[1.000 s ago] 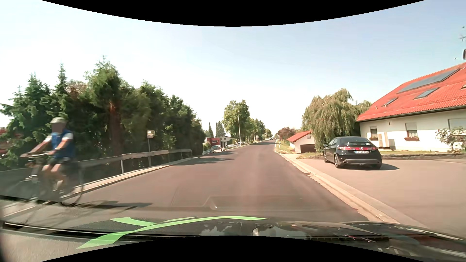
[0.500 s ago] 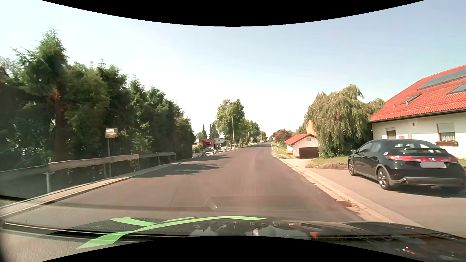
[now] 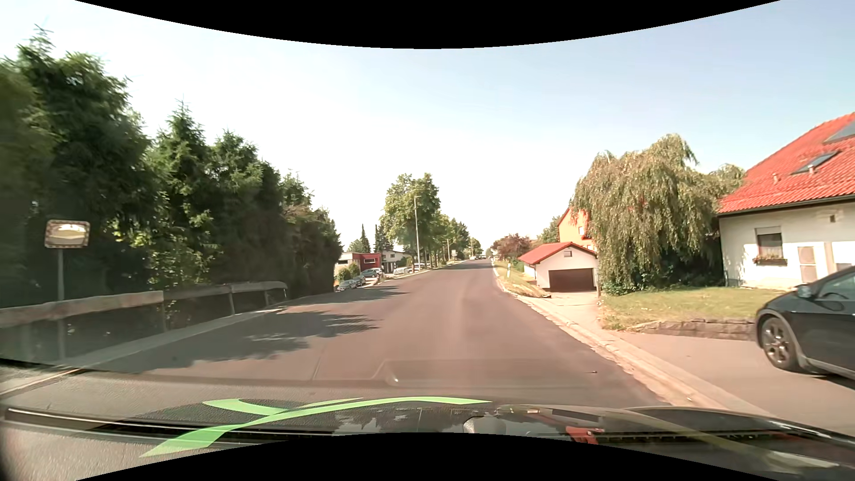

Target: Follow the waypoints while adhering to traffic rules and regulations

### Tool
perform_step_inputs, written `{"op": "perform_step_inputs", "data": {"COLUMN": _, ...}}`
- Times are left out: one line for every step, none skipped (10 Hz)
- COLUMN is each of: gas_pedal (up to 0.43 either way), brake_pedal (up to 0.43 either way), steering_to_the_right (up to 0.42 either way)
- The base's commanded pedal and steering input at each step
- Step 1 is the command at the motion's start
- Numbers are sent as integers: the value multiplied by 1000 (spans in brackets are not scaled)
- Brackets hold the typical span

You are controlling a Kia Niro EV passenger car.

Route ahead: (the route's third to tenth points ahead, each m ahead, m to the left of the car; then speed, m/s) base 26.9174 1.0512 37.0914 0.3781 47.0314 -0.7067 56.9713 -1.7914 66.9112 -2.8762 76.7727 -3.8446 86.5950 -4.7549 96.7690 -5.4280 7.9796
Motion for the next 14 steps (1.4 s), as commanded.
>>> {"op": "perform_step_inputs", "data": {"gas_pedal": 138, "brake_pedal": 0, "steering_to_the_right": 17}}
{"op": "perform_step_inputs", "data": {"gas_pedal": 138, "brake_pedal": 0, "steering_to_the_right": 17}}
{"op": "perform_step_inputs", "data": {"gas_pedal": 138, "brake_pedal": 0, "steering_to_the_right": 15}}
{"op": "perform_step_inputs", "data": {"gas_pedal": 138, "brake_pedal": 0, "steering_to_the_right": 13}}
{"op": "perform_step_inputs", "data": {"gas_pedal": 138, "brake_pedal": 0, "steering_to_the_right": 13}}
{"op": "perform_step_inputs", "data": {"gas_pedal": 138, "brake_pedal": 0, "steering_to_the_right": 13}}
{"op": "perform_step_inputs", "data": {"gas_pedal": 150, "brake_pedal": 0, "steering_to_the_right": 13}}
{"op": "perform_step_inputs", "data": {"gas_pedal": 150, "brake_pedal": 0, "steering_to_the_right": 12}}
{"op": "perform_step_inputs", "data": {"gas_pedal": 150, "brake_pedal": 0, "steering_to_the_right": 10}}
{"op": "perform_step_inputs", "data": {"gas_pedal": 150, "brake_pedal": 0, "steering_to_the_right": 8}}
{"op": "perform_step_inputs", "data": {"gas_pedal": 150, "brake_pedal": 0, "steering_to_the_right": 9}}
{"op": "perform_step_inputs", "data": {"gas_pedal": 150, "brake_pedal": 0, "steering_to_the_right": 5}}
{"op": "perform_step_inputs", "data": {"gas_pedal": 150, "brake_pedal": 0, "steering_to_the_right": 4}}
{"op": "perform_step_inputs", "data": {"gas_pedal": 150, "brake_pedal": 0, "steering_to_the_right": 4}}
